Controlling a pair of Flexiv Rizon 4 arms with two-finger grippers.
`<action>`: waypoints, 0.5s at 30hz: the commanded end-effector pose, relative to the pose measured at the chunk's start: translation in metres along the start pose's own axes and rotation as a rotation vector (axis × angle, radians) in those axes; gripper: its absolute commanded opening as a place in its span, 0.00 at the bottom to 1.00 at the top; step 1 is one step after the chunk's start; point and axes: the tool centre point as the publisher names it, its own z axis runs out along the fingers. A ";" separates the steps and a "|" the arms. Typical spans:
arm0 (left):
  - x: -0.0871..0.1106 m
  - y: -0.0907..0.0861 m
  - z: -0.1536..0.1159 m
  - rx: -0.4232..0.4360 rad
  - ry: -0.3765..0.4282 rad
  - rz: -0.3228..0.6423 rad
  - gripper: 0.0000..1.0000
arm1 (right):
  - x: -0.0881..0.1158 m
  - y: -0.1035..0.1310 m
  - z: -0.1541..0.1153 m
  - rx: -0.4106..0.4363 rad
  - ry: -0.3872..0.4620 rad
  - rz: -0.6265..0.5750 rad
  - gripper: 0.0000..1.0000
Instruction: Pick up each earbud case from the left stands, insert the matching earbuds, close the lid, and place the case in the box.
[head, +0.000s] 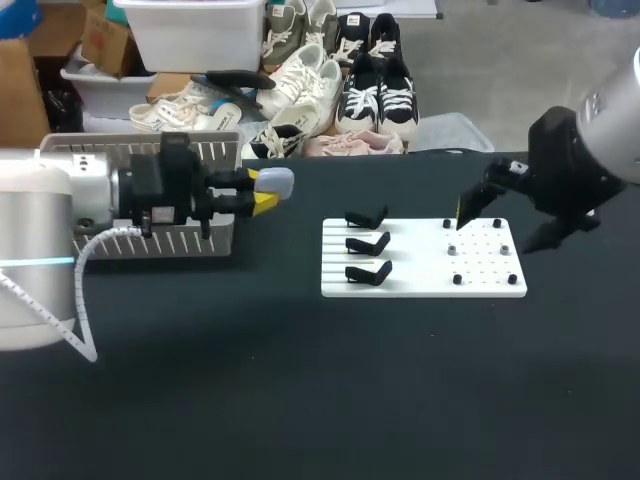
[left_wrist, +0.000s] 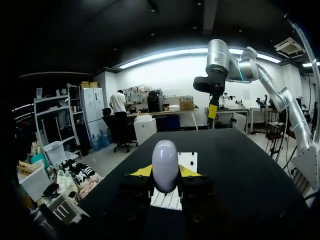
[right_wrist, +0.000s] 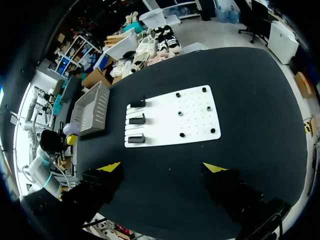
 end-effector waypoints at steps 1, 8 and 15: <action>-0.017 0.009 -0.031 -0.098 0.049 0.022 0.00 | 0.004 -0.001 -0.001 0.004 -0.036 0.003 1.00; -0.017 0.045 -0.059 -0.177 0.130 0.016 0.00 | 0.004 -0.001 -0.001 0.004 -0.036 0.003 1.00; 0.001 0.078 -0.084 -0.259 0.214 -0.031 0.00 | 0.004 -0.001 -0.001 0.004 -0.036 0.003 1.00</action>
